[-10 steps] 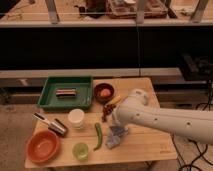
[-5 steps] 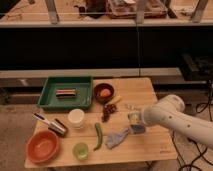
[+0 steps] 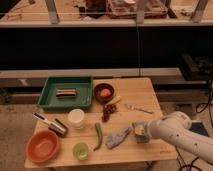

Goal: Wipe table surface with sponge

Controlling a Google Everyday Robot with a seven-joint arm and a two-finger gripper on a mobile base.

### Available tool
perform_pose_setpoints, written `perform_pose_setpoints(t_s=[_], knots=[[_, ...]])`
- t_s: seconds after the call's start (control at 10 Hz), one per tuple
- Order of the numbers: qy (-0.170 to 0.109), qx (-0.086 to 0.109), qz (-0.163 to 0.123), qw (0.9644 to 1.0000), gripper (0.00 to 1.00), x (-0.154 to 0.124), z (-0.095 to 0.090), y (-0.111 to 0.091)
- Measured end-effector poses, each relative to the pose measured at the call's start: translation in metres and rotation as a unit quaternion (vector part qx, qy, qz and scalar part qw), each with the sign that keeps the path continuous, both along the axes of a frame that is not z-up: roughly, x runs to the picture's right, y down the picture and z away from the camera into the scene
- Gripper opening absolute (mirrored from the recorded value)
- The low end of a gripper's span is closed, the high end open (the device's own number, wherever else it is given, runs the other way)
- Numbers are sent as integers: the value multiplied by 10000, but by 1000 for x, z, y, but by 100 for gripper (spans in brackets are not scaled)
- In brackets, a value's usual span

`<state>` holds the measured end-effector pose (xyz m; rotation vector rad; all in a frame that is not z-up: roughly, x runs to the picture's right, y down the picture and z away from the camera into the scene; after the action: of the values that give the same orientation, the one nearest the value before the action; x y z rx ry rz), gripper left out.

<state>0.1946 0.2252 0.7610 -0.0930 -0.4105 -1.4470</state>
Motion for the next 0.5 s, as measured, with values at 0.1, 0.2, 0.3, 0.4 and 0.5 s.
perform_pose_setpoints(t_s=[0.1,0.2,0.3,0.4,0.5], knots=[[-28,-16,-28,10000,31,-5,0,3],[-26,-42,-53,10000,31,-9,-2,11],[-2,-74,-25,10000,31,-8,-4,22],[27,-81,39,10000,31,-4,-8,31],[87,-61,117,9999,31,4,-14,38]])
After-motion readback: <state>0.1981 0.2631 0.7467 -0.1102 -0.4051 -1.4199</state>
